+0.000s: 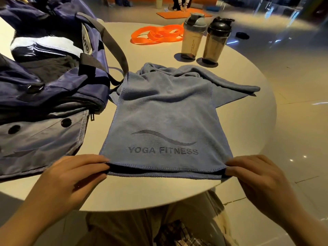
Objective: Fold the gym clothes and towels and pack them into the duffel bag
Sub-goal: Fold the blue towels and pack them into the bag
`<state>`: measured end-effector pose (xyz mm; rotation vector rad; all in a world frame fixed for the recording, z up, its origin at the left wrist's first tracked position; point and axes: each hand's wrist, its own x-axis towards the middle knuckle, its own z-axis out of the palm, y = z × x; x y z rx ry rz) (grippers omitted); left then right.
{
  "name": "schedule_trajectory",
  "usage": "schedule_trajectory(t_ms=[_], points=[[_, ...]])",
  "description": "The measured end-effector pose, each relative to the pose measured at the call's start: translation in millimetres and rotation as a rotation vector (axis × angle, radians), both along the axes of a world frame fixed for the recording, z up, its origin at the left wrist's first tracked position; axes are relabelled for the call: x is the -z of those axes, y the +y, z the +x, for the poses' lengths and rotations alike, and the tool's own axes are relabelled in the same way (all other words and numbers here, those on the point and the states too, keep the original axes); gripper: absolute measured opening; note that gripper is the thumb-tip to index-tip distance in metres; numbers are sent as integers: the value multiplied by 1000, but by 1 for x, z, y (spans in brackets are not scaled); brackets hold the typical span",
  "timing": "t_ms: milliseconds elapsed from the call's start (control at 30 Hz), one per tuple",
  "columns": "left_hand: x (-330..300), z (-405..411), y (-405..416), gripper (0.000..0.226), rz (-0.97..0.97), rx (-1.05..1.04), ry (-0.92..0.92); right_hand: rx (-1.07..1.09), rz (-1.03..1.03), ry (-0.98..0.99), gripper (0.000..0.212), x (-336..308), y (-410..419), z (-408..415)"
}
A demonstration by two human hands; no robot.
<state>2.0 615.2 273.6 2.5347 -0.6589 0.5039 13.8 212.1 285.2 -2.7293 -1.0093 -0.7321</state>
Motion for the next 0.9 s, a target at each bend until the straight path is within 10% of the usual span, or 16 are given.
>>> schedule_trajectory(t_ms=[400,833,900], points=[[-10,9,-5,54,-14,35,42,10,383,510,31,-12,-14,4],[-22,25,0,27,-271,-8,199,178,470,513,18,-22,1,25],[-23,29,-2,25,-296,-19,210,206,422,452,42,-24,-1,26]])
